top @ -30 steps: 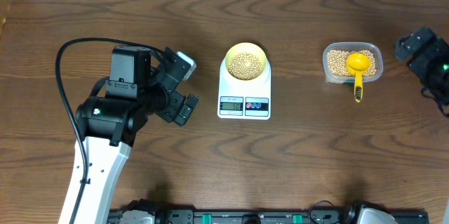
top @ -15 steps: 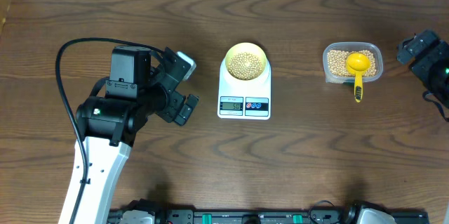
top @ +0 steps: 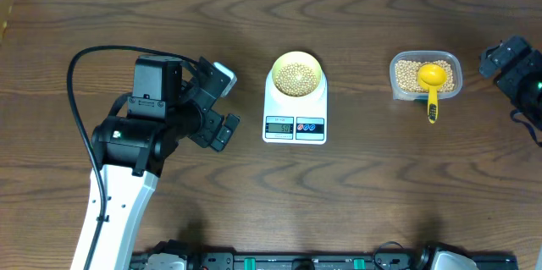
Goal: Scoop item into bowl and weigh 50g on scale
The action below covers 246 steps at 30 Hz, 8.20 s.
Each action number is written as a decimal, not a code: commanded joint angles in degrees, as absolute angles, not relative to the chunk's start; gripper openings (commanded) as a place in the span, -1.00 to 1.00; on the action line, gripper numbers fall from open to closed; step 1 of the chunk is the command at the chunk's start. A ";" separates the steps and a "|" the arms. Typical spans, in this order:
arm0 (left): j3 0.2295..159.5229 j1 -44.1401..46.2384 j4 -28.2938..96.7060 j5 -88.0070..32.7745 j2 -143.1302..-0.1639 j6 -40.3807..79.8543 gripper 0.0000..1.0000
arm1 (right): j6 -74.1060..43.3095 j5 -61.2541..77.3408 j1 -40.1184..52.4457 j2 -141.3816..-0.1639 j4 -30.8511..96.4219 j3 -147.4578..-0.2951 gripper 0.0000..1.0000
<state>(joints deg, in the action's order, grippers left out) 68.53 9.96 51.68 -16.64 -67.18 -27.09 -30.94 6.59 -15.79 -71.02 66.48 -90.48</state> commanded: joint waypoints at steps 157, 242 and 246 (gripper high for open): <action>42.04 9.72 28.05 -7.66 -34.59 -19.16 0.95 | 4.80 -0.73 3.75 -0.27 4.14 -0.32 0.98; 0.23 5.69 3.77 -2.94 -0.23 -12.75 0.95 | 4.80 -0.71 3.75 -0.30 4.14 -0.32 0.98; 0.23 5.69 3.79 -2.94 -0.23 -12.75 0.95 | 4.78 -0.73 3.75 -0.30 4.14 -0.32 0.99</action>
<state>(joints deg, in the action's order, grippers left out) 1.93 6.02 3.05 -3.46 -0.58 -13.45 4.05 -0.89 3.51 -0.67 3.99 -0.40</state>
